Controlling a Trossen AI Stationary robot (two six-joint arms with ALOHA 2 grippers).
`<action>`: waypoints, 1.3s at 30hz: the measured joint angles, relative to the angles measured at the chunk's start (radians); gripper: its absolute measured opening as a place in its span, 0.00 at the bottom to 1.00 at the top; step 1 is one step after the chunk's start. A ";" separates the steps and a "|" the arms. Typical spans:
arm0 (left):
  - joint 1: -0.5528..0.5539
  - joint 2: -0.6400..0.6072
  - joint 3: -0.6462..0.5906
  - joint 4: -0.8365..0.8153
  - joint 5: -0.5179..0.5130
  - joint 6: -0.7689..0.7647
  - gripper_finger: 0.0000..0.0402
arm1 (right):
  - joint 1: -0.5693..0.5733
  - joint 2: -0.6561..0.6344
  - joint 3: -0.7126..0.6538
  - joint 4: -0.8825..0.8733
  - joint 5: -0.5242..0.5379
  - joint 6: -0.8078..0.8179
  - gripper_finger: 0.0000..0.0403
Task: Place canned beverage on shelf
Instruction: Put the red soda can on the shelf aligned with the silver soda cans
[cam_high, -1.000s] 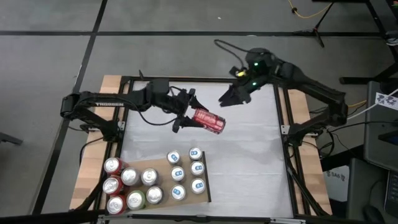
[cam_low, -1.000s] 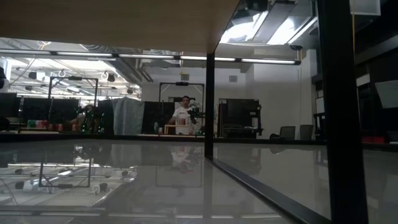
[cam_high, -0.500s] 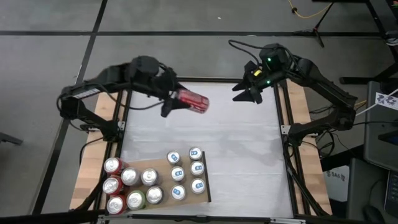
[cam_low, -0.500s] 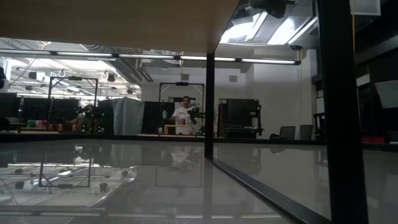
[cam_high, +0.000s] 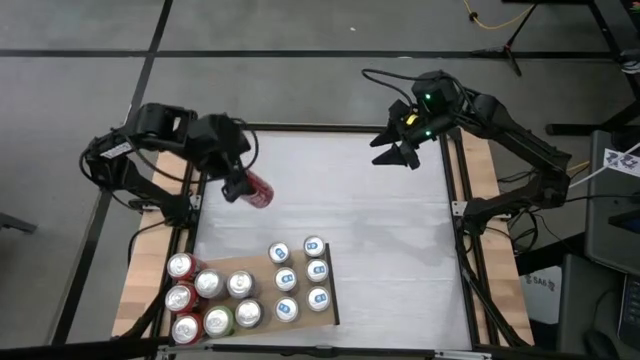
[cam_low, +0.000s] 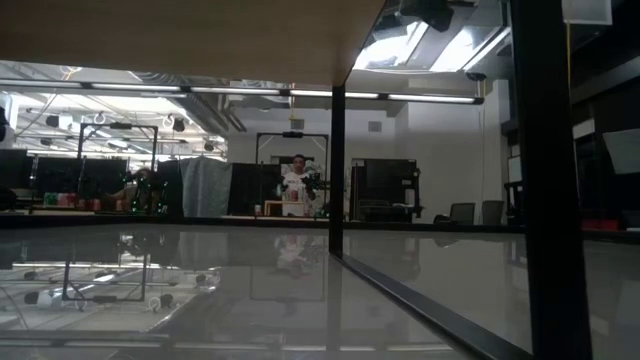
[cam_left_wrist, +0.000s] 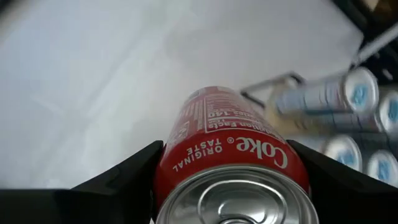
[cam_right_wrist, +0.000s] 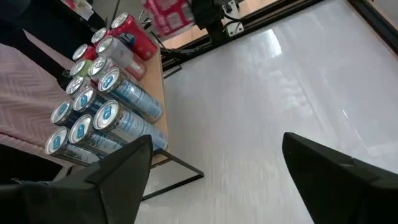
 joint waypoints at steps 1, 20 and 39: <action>-0.019 0.000 -0.003 -0.012 0.008 -0.027 0.70 | 0.000 0.001 0.000 -0.001 0.000 0.000 0.86; -0.377 0.133 -0.019 0.000 -0.002 -0.262 0.70 | 0.001 0.007 0.000 0.007 0.002 -0.001 0.86; -0.444 0.207 -0.082 -0.001 -0.025 -0.307 0.70 | 0.001 0.007 0.000 0.007 0.000 -0.001 0.86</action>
